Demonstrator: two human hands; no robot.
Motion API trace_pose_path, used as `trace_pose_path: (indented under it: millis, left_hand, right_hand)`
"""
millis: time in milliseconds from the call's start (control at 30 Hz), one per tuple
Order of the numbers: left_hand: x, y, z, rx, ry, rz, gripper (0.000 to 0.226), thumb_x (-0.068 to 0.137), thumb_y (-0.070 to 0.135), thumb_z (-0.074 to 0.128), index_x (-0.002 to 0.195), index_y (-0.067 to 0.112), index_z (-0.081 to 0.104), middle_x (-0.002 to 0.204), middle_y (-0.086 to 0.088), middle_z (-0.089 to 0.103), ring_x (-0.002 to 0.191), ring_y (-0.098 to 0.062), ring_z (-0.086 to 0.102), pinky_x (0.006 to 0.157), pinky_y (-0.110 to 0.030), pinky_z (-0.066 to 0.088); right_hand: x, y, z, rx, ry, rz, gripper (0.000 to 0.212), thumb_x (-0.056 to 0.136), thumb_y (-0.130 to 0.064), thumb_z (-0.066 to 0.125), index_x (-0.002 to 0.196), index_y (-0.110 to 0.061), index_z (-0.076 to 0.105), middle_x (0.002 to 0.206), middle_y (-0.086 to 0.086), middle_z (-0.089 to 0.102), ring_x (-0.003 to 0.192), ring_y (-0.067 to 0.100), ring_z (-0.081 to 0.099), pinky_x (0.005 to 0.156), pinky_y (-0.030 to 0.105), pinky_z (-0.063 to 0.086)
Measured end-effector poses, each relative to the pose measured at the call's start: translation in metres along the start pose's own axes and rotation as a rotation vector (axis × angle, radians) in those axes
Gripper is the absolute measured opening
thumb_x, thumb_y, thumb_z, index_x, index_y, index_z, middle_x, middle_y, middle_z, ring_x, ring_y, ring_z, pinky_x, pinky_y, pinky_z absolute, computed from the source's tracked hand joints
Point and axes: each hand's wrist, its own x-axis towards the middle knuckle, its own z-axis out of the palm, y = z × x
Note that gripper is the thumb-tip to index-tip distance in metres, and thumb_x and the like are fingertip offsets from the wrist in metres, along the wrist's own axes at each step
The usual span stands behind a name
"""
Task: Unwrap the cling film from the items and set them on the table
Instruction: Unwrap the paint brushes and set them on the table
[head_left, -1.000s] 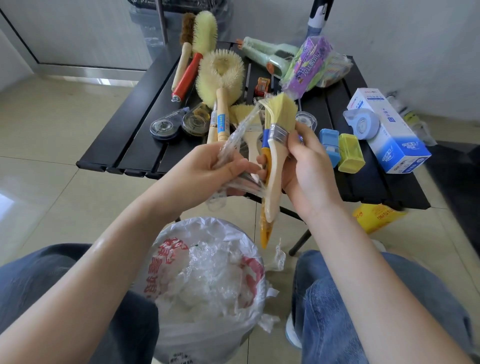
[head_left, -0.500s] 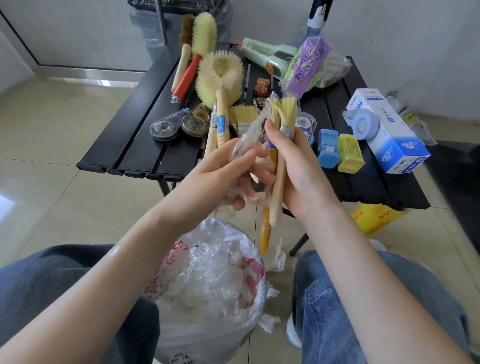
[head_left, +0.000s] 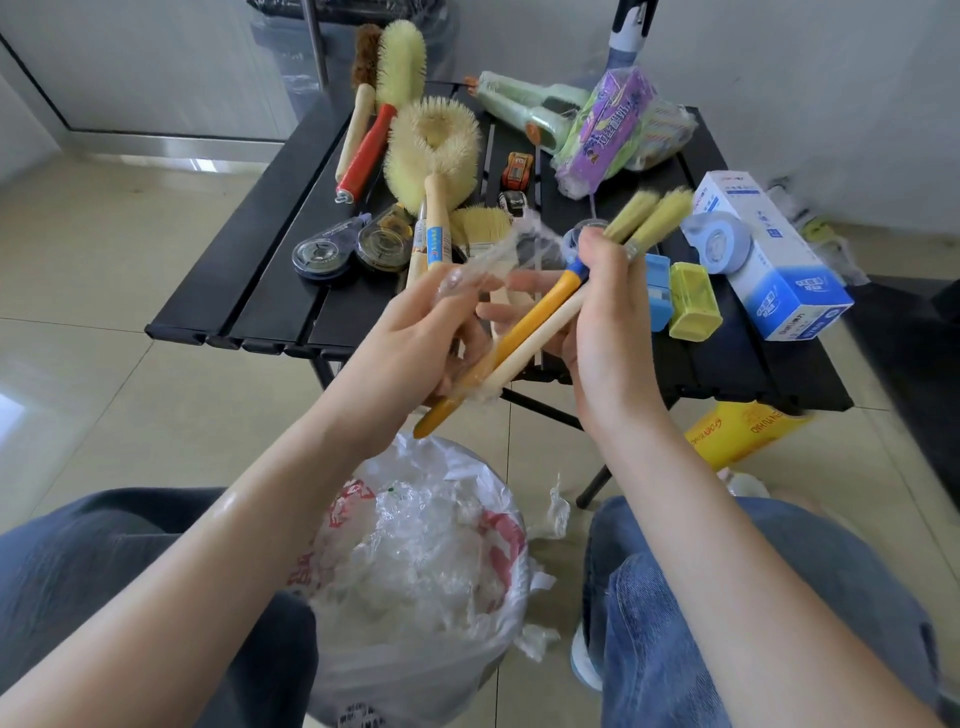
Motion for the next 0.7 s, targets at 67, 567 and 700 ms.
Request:
trace_pose_path:
  millis: [67,567,700]
  left_hand:
    - [0.001,-0.002,0.000,-0.001,0.053,-0.019,0.025,0.102,0.027,0.040,0.110,0.018,0.063,0.066,0.004,0.054,0.053,-0.011,0.038,0.049,-0.023,0.034]
    - [-0.002,-0.008,-0.004,0.234,-0.055,0.083,0.039,0.082,0.047,0.064,0.086,0.010,0.074,0.064,-0.009,0.061,0.053,-0.007,0.051,0.048,-0.014,0.041]
    - [-0.002,-0.009,-0.006,0.267,0.033,0.159,0.035,0.083,0.042,0.067,0.083,0.007,0.071,0.069,-0.016,0.066,0.054,-0.009,0.052,0.049,-0.018,0.042]
  right_hand:
    - [0.000,0.000,0.000,0.009,0.009,-0.002,0.014,0.101,-0.030,0.039,0.112,-0.022,0.041,0.097,0.017,0.071,0.064,0.032,0.069,0.069,0.041,0.060]
    - [0.005,0.008,-0.007,-0.191,0.020,-0.072,0.040,0.089,-0.039,0.044,0.120,-0.013,0.045,0.106,0.009,0.068,0.075,0.018,0.070,0.058,0.024,0.055]
    - [0.009,0.008,-0.004,-0.300,-0.009,-0.062,0.036,0.077,-0.052,0.063,0.092,-0.020,0.059,0.092,0.008,0.065,0.086,0.024,0.066,0.078,0.044,0.056]
